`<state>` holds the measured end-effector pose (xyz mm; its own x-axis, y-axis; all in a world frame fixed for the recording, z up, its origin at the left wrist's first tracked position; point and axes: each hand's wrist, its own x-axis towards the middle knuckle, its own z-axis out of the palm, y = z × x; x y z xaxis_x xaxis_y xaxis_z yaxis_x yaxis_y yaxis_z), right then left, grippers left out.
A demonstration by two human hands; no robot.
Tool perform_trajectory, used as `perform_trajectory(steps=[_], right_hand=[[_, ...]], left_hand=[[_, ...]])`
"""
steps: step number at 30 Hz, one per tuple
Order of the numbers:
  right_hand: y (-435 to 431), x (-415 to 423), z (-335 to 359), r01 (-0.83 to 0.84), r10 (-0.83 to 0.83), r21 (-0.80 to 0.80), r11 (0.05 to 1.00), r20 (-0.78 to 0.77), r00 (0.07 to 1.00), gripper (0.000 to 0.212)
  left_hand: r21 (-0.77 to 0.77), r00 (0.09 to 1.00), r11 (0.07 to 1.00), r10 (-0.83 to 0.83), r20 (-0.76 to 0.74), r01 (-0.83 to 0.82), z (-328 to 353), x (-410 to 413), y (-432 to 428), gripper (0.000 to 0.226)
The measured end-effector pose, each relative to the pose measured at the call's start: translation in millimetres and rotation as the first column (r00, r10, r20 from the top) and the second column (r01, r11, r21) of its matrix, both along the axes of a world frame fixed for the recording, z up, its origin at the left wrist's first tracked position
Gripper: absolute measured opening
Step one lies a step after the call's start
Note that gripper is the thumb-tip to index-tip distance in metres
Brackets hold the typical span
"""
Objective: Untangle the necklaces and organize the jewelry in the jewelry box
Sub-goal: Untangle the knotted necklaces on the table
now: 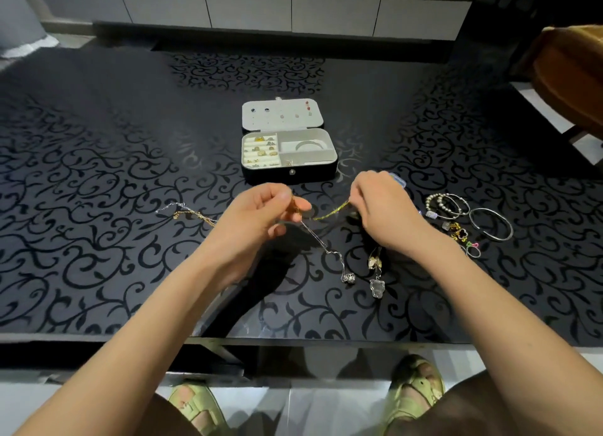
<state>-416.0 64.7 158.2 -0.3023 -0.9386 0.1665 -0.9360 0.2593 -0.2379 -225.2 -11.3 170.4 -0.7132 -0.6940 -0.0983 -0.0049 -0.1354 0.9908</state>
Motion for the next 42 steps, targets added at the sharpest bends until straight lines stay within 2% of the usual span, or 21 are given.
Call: perform_trajectory(steps=[3,4,6,7,8,10,13,17,19,22,24,27,29,31,34,36,39,42], right_hand=[[4,-3,20,0.060,-0.004,-0.158,0.986,0.333,0.943,0.015],[6,-7,26,0.087,0.001,-0.170,0.982,0.458,0.889,0.018],[3,-18,37,0.146,0.022,-0.180,0.973,0.700,0.713,0.019],[0,-25,41,0.172,0.038,-0.186,0.967,0.779,0.626,0.019],[-5,-34,43,0.189,0.046,-0.190,0.963,0.811,0.583,0.018],[-17,-53,46,0.228,0.001,-0.174,0.958,0.797,0.604,0.020],[-35,-83,42,0.289,-0.146,-0.101,0.952,0.679,0.720,0.020],[-55,-120,23,0.258,-0.248,0.039,0.965,0.443,0.861,0.020],[-65,-131,13,0.226,-0.249,0.106,0.968,0.335,0.909,0.024],[-73,-140,-1,0.200,-0.241,0.197,0.960,0.217,0.946,0.020],[-73,-144,-10,0.201,-0.243,0.226,0.953,0.172,0.955,0.013],[-71,-148,-14,0.202,-0.225,0.196,0.960,0.107,0.968,0.009],[-69,-149,-14,0.197,-0.211,0.165,0.966,0.071,0.975,0.008],[-65,-148,-11,0.199,-0.208,0.157,0.967,0.046,0.977,0.008],[-57,-143,-1,0.214,-0.216,0.151,0.965,-0.009,0.976,0.014],[-50,-133,9,0.213,-0.212,0.081,0.974,-0.010,0.977,0.013],[-28,-100,30,0.154,-0.150,-0.025,0.988,0.124,0.981,0.008],[3,-45,44,0.036,-0.044,0.037,0.999,0.236,0.971,0.014]], left_hand=[[0.005,0.997,0.997,0.073,-0.020,-0.073,7,-5,-8,0.028],[0.010,0.996,0.996,0.086,-0.015,-0.086,10,-7,-9,0.031],[0.015,0.995,0.995,0.095,-0.017,-0.095,14,-16,-14,0.033],[0.003,0.996,0.996,0.092,-0.017,-0.092,16,-23,-16,0.029],[-0.027,0.996,0.996,0.090,-0.010,-0.091,19,-30,-17,0.025],[-0.119,0.994,0.988,0.104,0.020,-0.100,24,-52,-19,0.021],[-0.320,0.989,0.945,0.110,0.099,-0.073,21,-86,-23,0.019],[-0.597,0.953,0.795,0.089,0.290,0.108,-1,-118,-31,0.020],[-0.691,0.920,0.688,0.085,0.382,0.223,-10,-129,-33,0.014],[-0.791,0.891,0.520,0.116,0.439,0.322,-17,-138,-33,0.013],[-0.844,0.856,0.357,0.182,0.484,0.401,-22,-140,-31,0.017],[-0.840,0.803,0.115,0.249,0.541,0.530,-29,-137,-31,0.018],[-0.825,0.791,0.035,0.264,0.551,0.563,-28,-132,-33,0.021],[-0.813,0.783,0.017,0.258,0.566,0.583,-29,-129,-36,0.010],[-0.799,0.769,0.082,0.228,0.597,0.596,-25,-118,-39,0.017],[-0.818,0.783,0.158,0.236,0.576,0.554,-21,-107,-39,0.018],[-0.788,0.771,0.324,0.213,0.600,0.523,-11,-86,-38,0.018],[-0.746,0.761,0.411,0.168,0.627,0.524,-5,-66,-37,0.018]])
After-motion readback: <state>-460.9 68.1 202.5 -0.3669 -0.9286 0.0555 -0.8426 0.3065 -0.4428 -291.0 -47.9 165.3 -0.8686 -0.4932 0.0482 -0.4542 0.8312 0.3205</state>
